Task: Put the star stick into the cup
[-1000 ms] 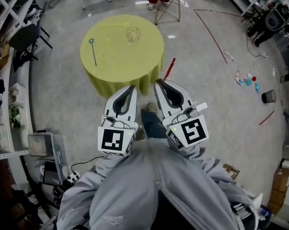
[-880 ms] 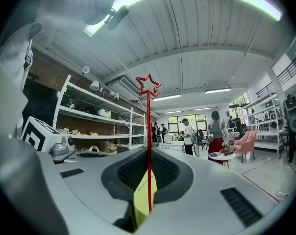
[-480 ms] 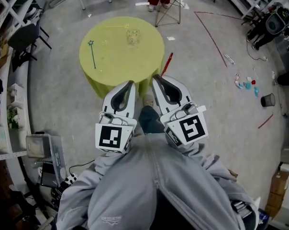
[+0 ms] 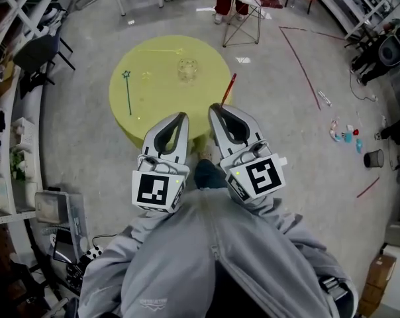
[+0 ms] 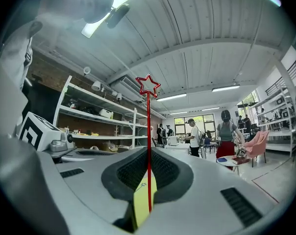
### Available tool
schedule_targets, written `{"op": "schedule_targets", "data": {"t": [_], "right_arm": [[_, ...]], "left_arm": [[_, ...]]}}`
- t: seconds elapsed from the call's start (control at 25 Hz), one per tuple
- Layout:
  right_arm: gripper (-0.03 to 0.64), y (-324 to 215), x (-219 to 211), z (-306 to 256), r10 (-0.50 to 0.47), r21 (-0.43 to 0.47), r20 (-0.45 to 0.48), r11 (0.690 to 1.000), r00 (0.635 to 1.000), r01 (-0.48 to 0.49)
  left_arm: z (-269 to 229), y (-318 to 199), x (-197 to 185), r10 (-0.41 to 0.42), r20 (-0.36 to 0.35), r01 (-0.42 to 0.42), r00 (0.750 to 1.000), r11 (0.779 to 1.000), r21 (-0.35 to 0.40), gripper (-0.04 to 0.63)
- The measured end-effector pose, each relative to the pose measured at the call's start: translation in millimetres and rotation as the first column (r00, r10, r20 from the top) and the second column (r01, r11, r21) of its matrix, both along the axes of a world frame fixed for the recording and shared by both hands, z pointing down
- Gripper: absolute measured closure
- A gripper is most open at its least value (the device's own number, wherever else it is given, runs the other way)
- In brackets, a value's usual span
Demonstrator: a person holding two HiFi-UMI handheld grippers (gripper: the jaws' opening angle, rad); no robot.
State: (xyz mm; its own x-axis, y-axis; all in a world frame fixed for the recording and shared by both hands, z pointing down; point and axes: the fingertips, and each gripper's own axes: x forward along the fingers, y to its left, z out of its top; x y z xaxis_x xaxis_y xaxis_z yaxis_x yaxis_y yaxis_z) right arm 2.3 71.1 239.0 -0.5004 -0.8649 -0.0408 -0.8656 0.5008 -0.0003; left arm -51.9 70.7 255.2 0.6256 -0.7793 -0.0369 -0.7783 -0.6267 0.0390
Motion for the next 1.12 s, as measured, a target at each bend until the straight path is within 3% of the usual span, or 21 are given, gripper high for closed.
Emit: {"op": "schedule_targets", "data": {"t": [0.68,1.12], "right_arm": [[0.577,-230,66,13,-0.154,-0.078,0.007,0.985,0.988,0.154],[0.577,-294,62,23,-0.221,-0.093,0.029,0.970,0.975,0.223]], "left_arm": [[7,-222,71,-0.129,0.018,0.130,0.991,0.989,-0.066,0.578],[16,-281,67,-0.186,0.053,0.190,0.981,0.979,-0.078,0.578]]}}
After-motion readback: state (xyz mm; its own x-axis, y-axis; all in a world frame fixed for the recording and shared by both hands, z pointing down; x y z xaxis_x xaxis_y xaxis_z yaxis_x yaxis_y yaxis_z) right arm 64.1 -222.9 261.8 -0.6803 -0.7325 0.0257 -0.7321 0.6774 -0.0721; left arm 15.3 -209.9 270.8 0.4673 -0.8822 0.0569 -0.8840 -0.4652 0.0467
